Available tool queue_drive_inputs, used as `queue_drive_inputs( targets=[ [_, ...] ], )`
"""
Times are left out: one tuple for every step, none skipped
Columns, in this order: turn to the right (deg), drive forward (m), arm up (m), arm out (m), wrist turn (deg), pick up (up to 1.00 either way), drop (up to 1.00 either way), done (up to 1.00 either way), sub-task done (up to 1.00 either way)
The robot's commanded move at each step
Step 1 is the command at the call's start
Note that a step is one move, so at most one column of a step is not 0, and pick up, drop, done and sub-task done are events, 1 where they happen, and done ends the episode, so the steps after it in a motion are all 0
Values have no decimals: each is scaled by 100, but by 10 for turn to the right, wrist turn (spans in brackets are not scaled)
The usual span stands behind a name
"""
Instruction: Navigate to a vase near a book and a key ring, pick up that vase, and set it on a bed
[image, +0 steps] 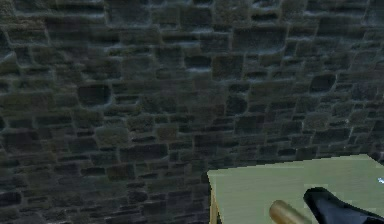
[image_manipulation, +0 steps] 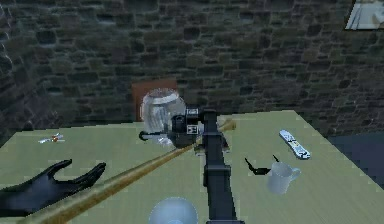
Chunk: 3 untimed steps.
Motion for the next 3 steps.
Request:
queue_drive_inputs(
  targets=[
    [0, 0, 16, 0, 0, 0, 0, 0, 0],
    [0, 0, 0, 0, -450, 0, 0, 0, 0],
    [0, 0, 0, 0, -450, 0, 0, 0, 0]
  ],
)
